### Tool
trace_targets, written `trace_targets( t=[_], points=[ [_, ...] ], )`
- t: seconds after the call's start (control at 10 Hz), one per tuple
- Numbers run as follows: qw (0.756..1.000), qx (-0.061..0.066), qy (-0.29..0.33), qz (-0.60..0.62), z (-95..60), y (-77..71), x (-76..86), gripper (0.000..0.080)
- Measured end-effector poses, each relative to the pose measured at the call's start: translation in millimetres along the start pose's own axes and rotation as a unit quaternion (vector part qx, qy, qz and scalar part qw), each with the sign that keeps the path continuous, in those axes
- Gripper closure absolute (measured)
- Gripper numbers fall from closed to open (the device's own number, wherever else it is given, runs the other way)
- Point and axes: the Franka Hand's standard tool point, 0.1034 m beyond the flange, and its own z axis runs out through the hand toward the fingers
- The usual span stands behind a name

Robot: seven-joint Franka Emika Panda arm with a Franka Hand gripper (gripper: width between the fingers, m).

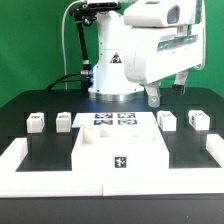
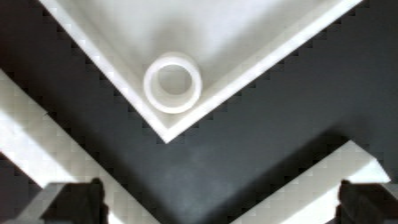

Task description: Assemble square table

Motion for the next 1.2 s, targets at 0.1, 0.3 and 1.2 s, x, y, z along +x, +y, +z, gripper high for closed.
trace_targets(
  t=[0.1,0.3,1.2],
  points=[
    [1.000,0.000,0.000,0.000,0.0,0.0,0.0,0.0150],
    [1.000,0.000,0.000,0.000,0.0,0.0,0.0,0.0150],
    [0.979,0.003,0.001,-0.203,27.6,-16.4,-44.9,0.0150]
  ],
)
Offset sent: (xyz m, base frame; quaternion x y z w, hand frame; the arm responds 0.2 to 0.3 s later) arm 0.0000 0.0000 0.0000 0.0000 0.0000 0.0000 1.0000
